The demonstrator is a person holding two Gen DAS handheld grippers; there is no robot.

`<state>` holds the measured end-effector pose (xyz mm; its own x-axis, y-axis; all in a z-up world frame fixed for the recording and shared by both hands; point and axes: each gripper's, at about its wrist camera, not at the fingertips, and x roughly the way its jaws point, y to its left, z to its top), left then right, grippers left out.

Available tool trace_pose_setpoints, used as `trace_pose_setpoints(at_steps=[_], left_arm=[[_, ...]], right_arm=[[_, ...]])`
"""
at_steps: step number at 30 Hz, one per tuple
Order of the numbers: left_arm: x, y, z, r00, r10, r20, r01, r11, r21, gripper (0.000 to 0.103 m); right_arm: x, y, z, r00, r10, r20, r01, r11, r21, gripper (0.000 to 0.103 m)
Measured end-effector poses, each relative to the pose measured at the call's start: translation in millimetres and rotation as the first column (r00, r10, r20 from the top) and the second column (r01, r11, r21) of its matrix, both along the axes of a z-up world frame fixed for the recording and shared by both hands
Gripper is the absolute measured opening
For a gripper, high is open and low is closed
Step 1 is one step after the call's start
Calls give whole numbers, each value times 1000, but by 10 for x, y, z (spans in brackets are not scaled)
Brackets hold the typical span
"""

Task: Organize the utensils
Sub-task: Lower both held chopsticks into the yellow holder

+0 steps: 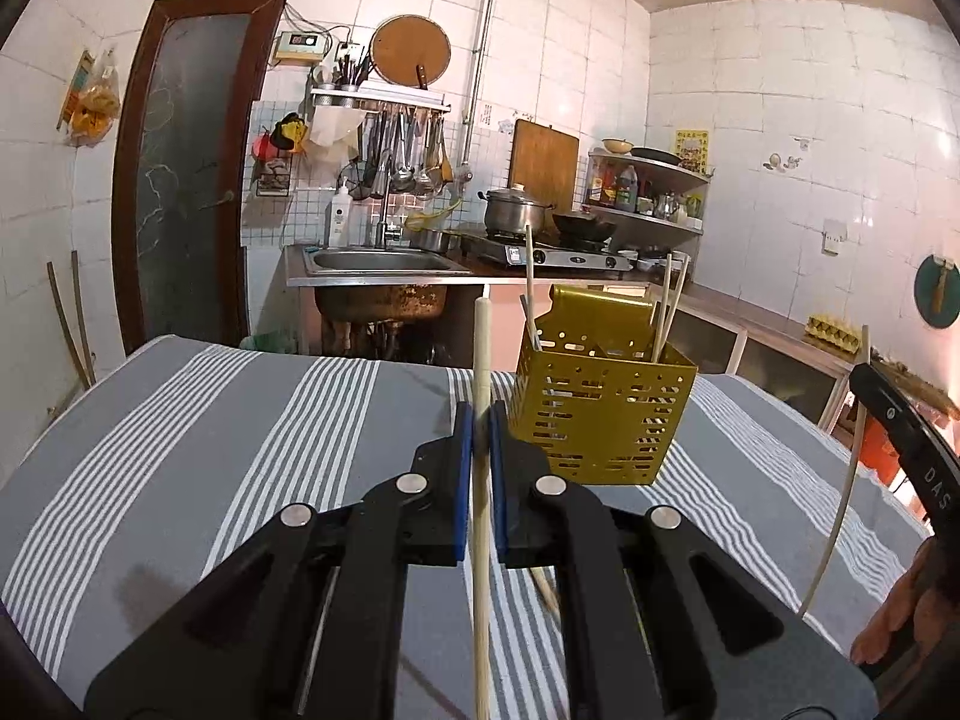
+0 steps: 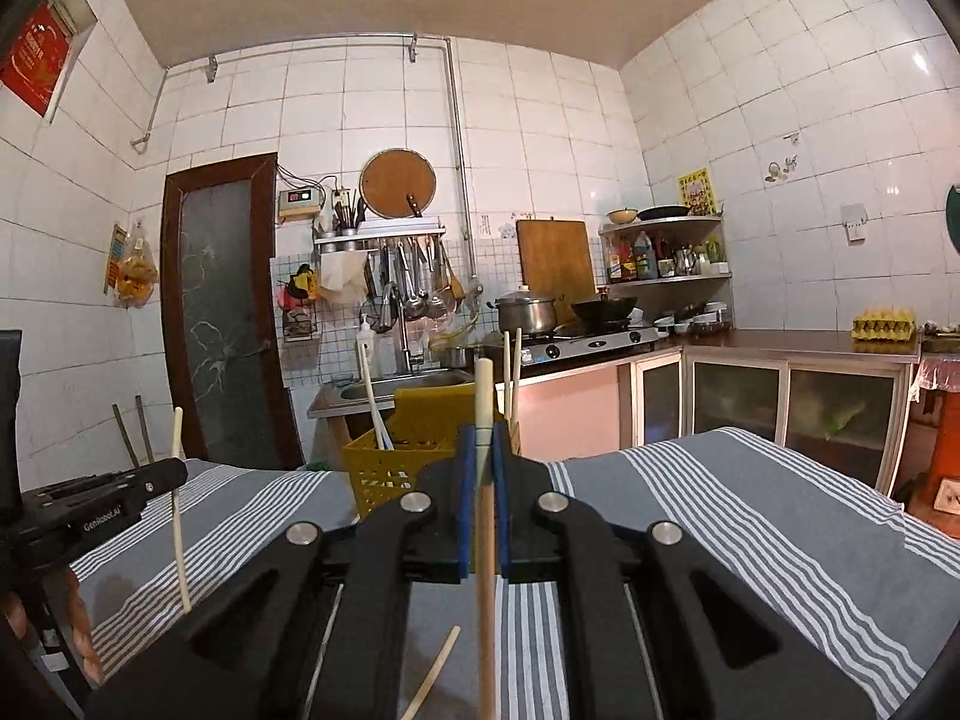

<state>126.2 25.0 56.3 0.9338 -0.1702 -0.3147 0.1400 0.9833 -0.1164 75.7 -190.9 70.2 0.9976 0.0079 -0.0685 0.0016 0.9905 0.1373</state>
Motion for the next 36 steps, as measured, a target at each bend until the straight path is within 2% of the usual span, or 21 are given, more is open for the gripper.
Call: trace_pose_setpoints(at_steps=[5, 10, 21, 28, 32, 36], left_arm=[[83, 16, 92, 1000, -10, -13, 10, 1000, -17, 4], [188, -4, 320, 999, -22, 25, 23, 1000, -15, 4], [731, -215, 967, 990, -59, 132, 65, 997, -43, 4], [1089, -388, 1331, 975, -77, 207, 91, 994, -56, 4], [1243, -563, 1457, 964, -86, 253, 96, 995, -26, 4], [1462, -725, 1426, 962, -101, 255, 106, 994, -5, 4]], right_arm=[[53, -4, 147, 1000, 2, -5, -2, 1000, 8, 6], [173, -23, 335, 1000, -2, 19, 2, 1000, 6, 6], [826, -44, 874, 995, -5, 102, 4, 1000, 5, 6], [1293, -89, 1151, 989, -15, 148, 11, 1000, 26, 6], [1538, -132, 1230, 984, -28, 176, 22, 999, 34, 6], [1818, -202, 1236, 979, -53, 196, 42, 997, 59, 6]])
